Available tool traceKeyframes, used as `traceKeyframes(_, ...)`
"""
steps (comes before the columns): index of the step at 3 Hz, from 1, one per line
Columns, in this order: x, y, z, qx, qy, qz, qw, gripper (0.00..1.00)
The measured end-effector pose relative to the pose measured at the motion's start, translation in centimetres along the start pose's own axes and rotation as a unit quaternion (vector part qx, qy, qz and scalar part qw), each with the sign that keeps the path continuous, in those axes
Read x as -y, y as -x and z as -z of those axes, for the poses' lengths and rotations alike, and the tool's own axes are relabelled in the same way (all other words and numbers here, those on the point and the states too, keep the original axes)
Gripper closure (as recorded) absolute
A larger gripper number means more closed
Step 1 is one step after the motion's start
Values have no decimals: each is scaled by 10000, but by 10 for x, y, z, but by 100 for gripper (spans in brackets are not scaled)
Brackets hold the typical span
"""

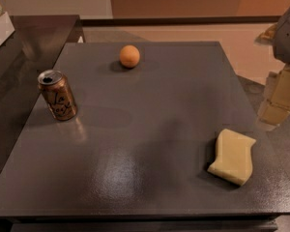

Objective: Move sponge near orange can

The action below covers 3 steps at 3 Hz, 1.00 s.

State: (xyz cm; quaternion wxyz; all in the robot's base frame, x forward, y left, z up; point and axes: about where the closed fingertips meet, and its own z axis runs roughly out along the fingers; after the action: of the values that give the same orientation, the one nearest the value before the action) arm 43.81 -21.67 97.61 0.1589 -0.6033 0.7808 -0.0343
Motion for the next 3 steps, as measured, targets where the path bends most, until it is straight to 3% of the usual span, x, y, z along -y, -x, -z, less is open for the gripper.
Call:
traceKeyframes(1, 0, 0, 1, 2, -14, -13, 10000, 0)
traceKeyframes(3, -36, -5, -20, 534, 357, -271, 9976, 0)
